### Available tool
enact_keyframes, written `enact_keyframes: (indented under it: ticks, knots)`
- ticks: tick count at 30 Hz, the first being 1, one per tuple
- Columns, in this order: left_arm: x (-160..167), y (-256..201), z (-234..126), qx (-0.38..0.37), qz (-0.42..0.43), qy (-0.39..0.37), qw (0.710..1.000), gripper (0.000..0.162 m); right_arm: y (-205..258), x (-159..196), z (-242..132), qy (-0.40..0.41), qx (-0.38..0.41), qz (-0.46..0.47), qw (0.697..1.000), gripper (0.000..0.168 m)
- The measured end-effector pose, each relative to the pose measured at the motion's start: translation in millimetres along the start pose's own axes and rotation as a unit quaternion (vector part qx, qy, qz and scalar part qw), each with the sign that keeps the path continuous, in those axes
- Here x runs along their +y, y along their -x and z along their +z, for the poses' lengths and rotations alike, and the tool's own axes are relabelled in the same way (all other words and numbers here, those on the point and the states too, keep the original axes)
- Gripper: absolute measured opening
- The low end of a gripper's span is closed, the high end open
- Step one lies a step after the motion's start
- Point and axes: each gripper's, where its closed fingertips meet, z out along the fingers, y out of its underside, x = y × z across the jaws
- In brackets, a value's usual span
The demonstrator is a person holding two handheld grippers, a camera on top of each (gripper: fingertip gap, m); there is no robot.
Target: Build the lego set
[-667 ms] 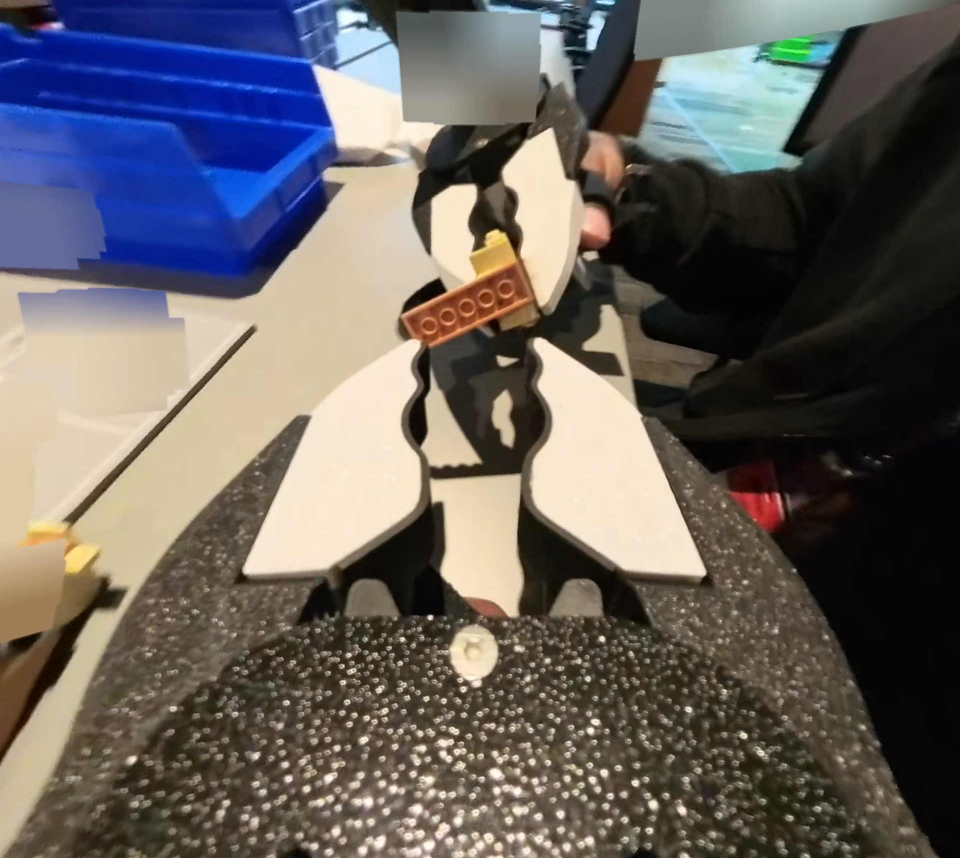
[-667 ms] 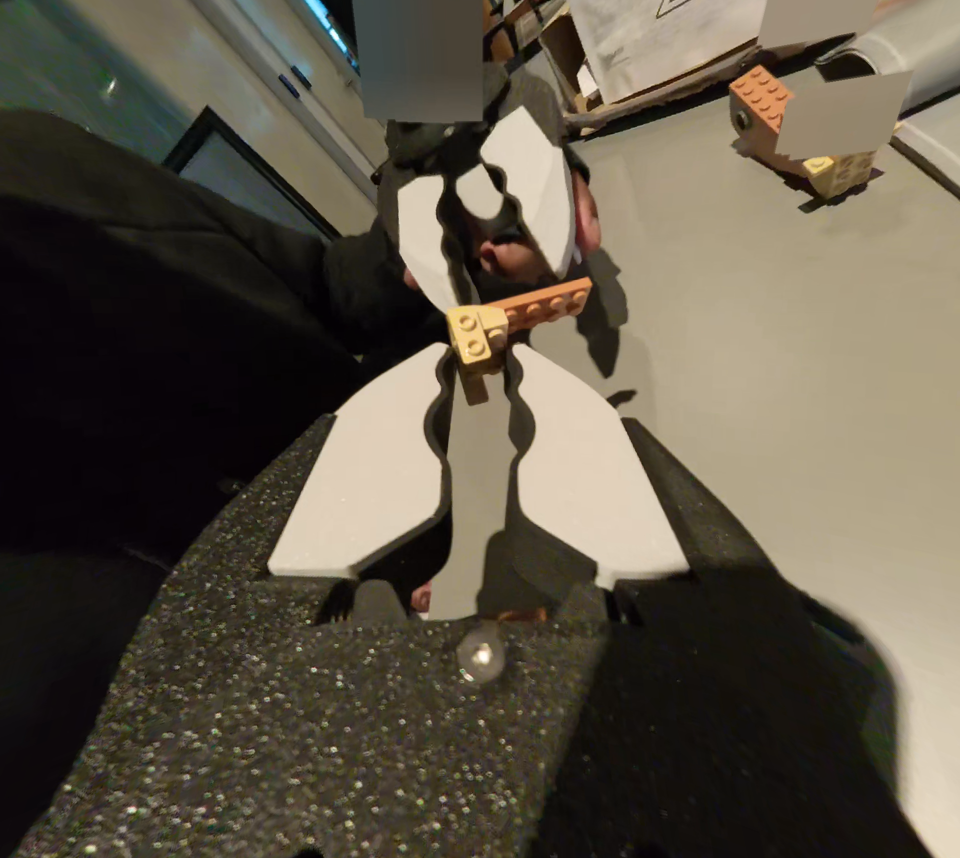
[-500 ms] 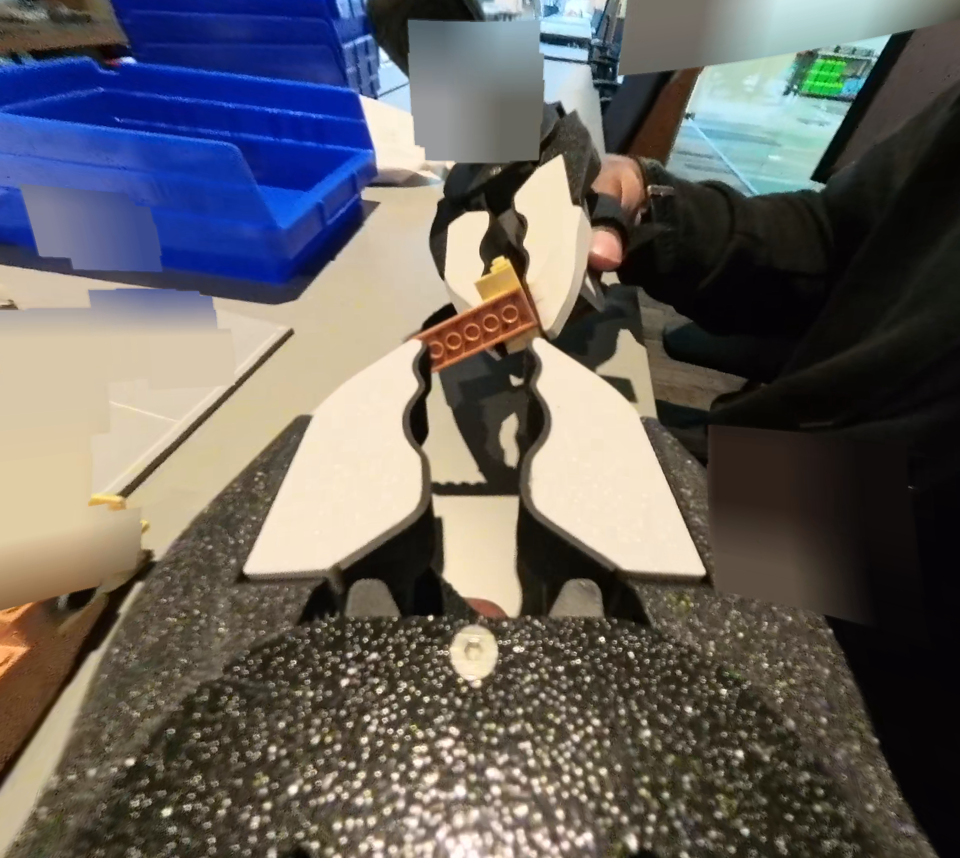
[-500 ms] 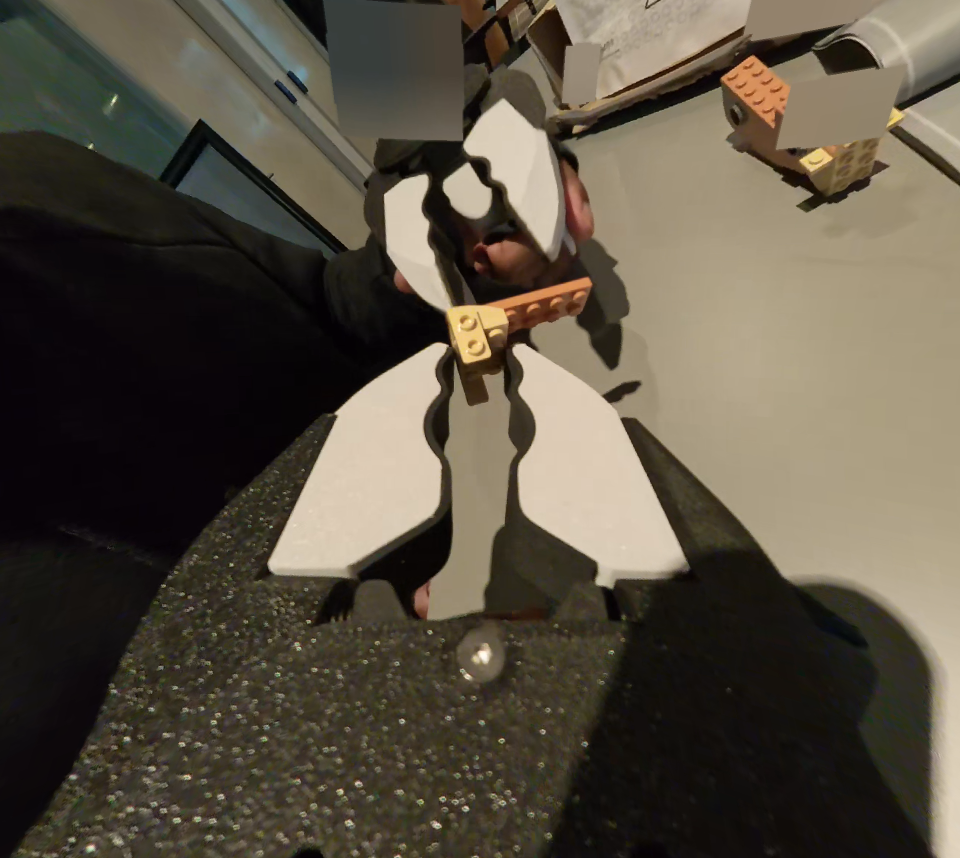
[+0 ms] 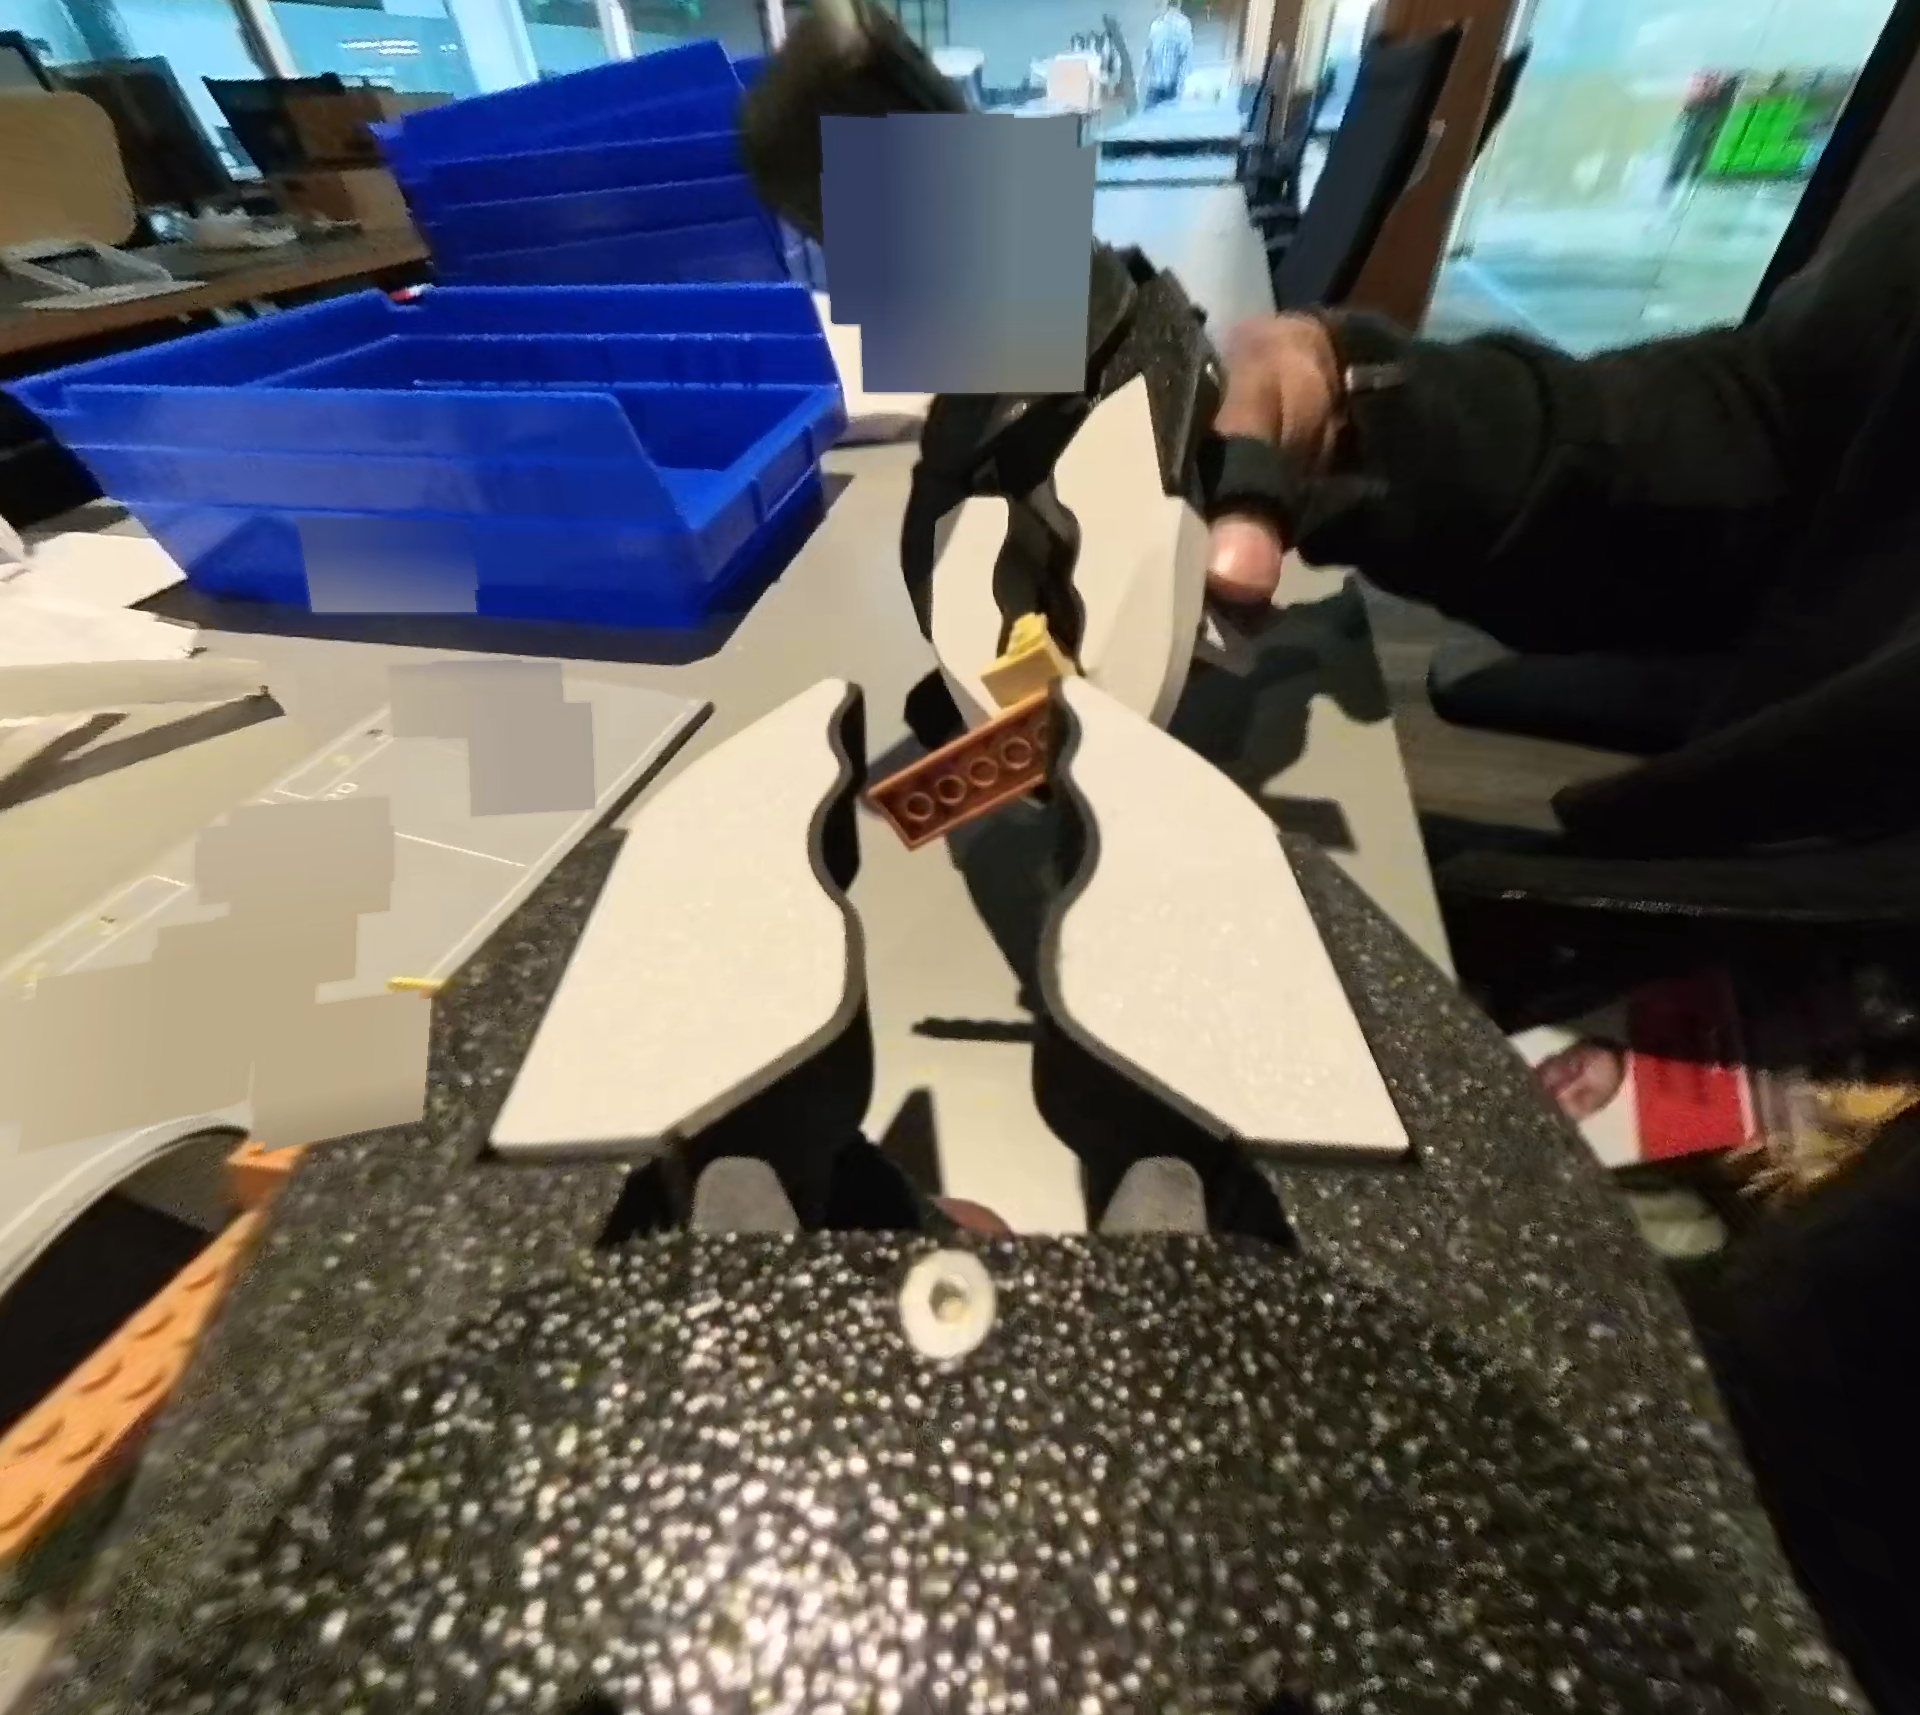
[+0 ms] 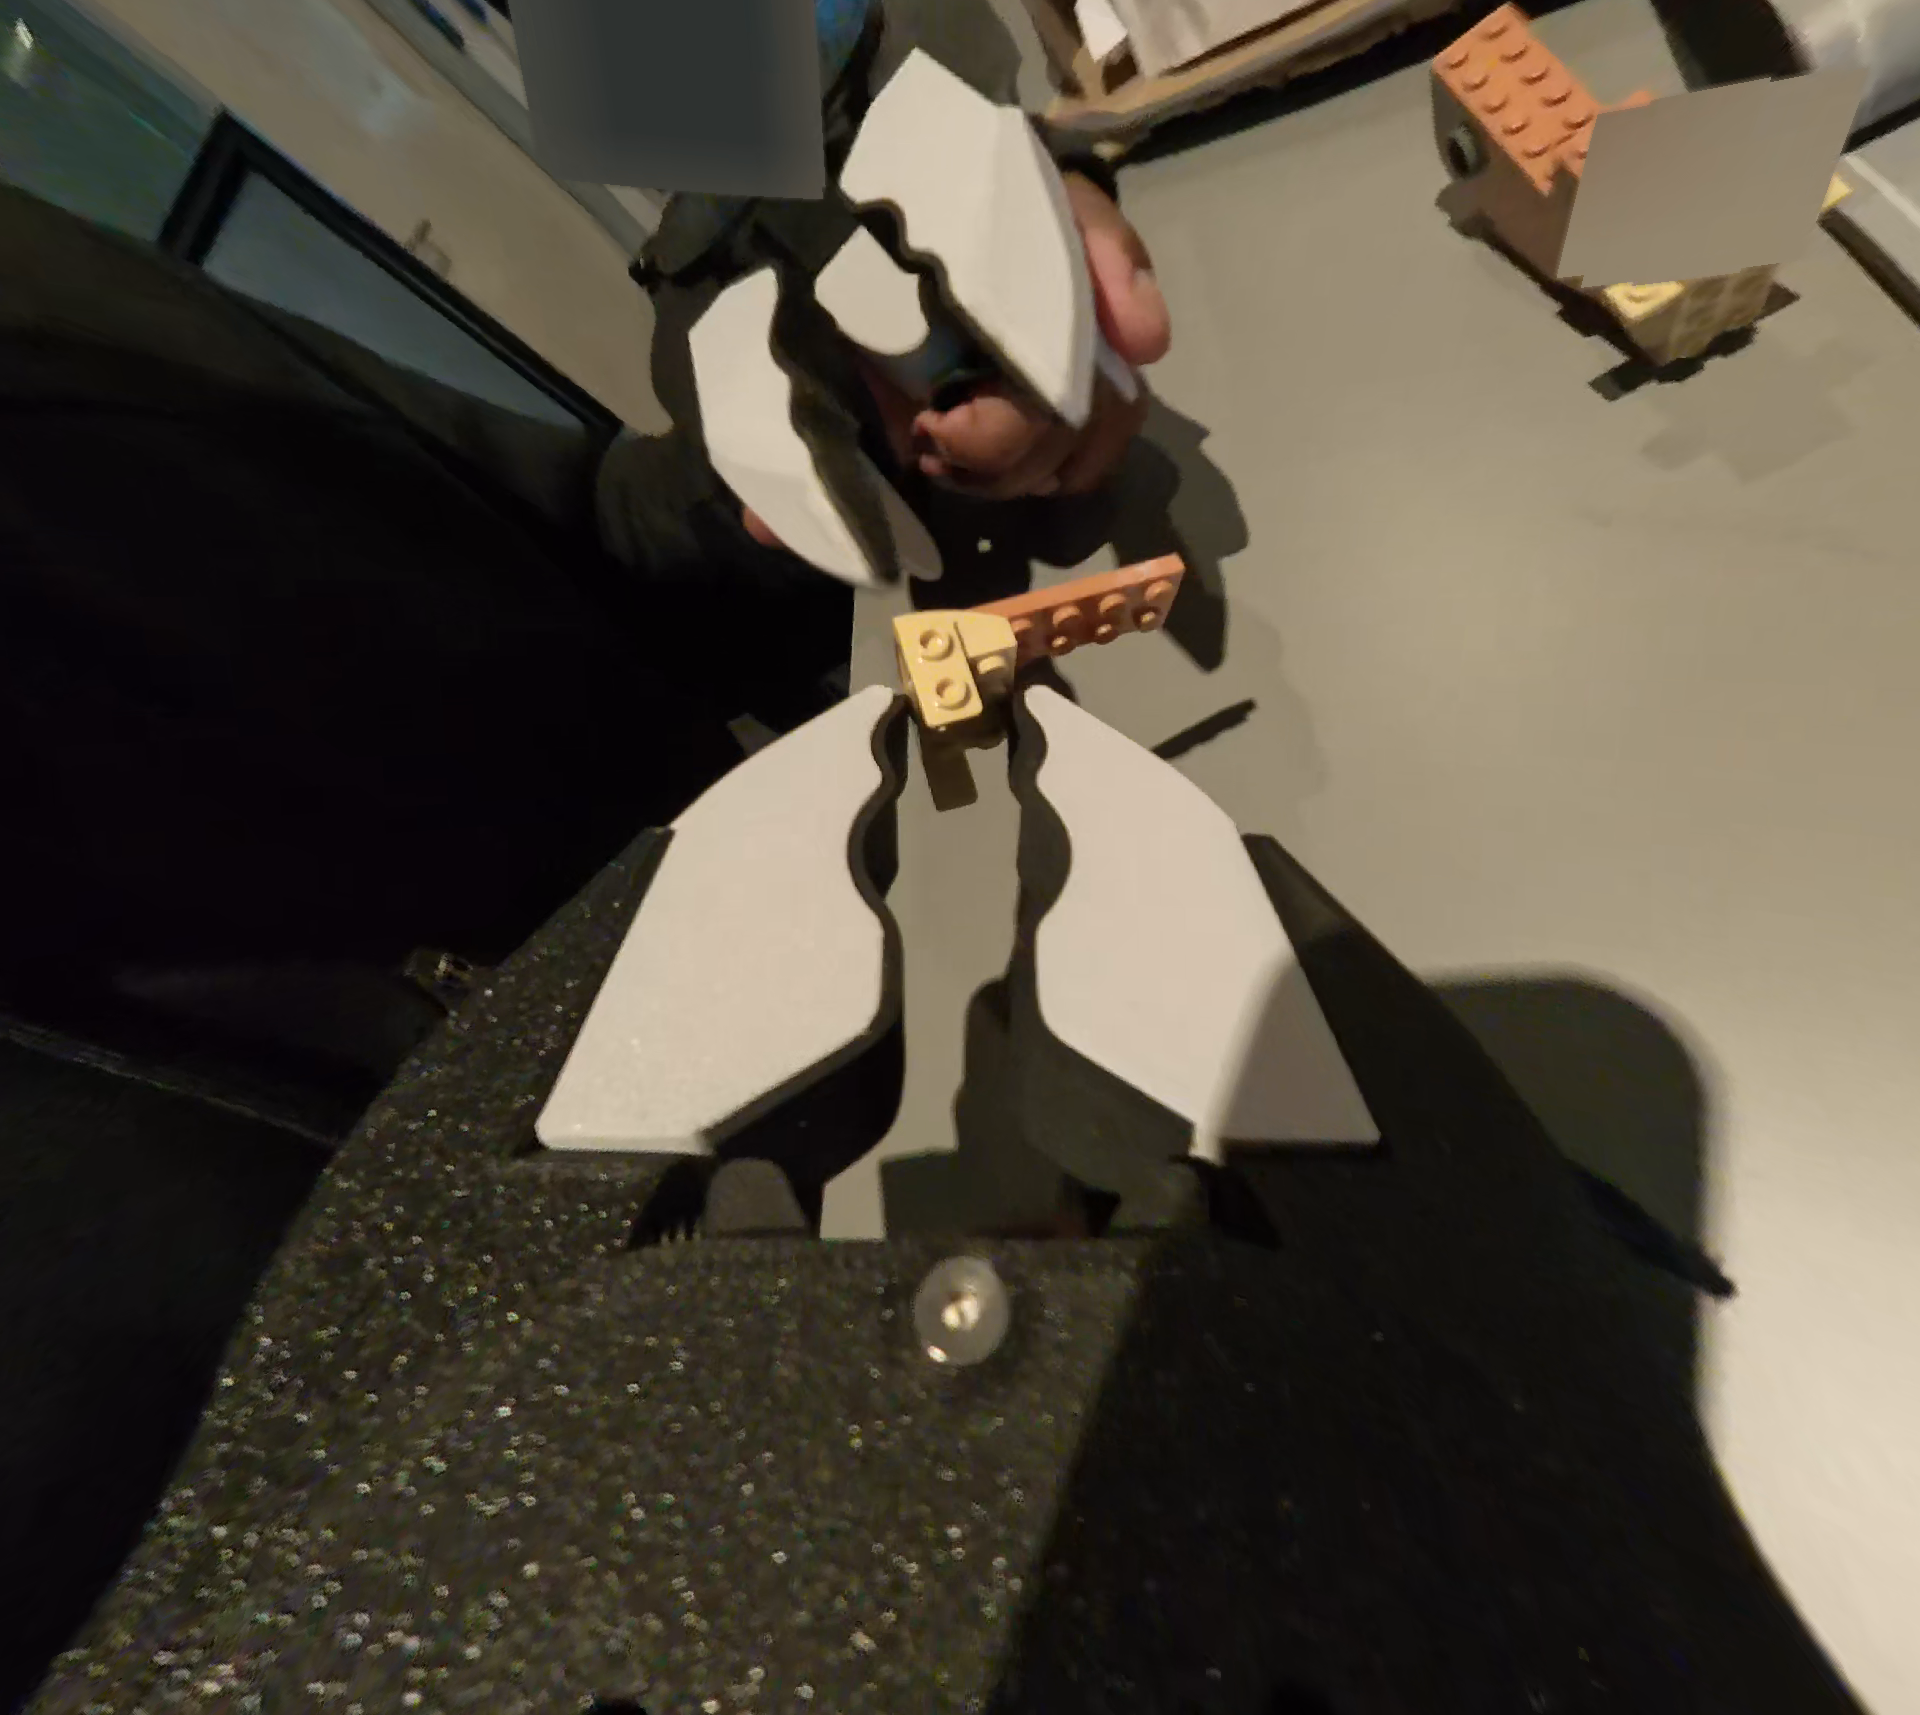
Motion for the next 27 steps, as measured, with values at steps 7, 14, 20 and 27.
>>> enact_keyframes:
  ticks: [7,14,20,27]
  knots:
    - [4,-22,-8,0.073,0.031,0.056,0.995,0.027,0,5,12,0.052,0.029,-0.084,0.995,0.018]
    - [-12,-18,-14,0.027,-0.039,0.026,0.999,0.014,-13,-4,9,0.069,0.151,-0.205,0.964,0.018]
    - [-1,-22,-12,-0.024,0.016,0.034,0.999,0.014,-14,0,13,0.102,0.191,-0.255,0.942,0.018]
    - [6,-22,-16,-0.045,0.088,0.045,0.994,0.032,-14,6,17,0.113,0.199,-0.347,0.91,0.018]
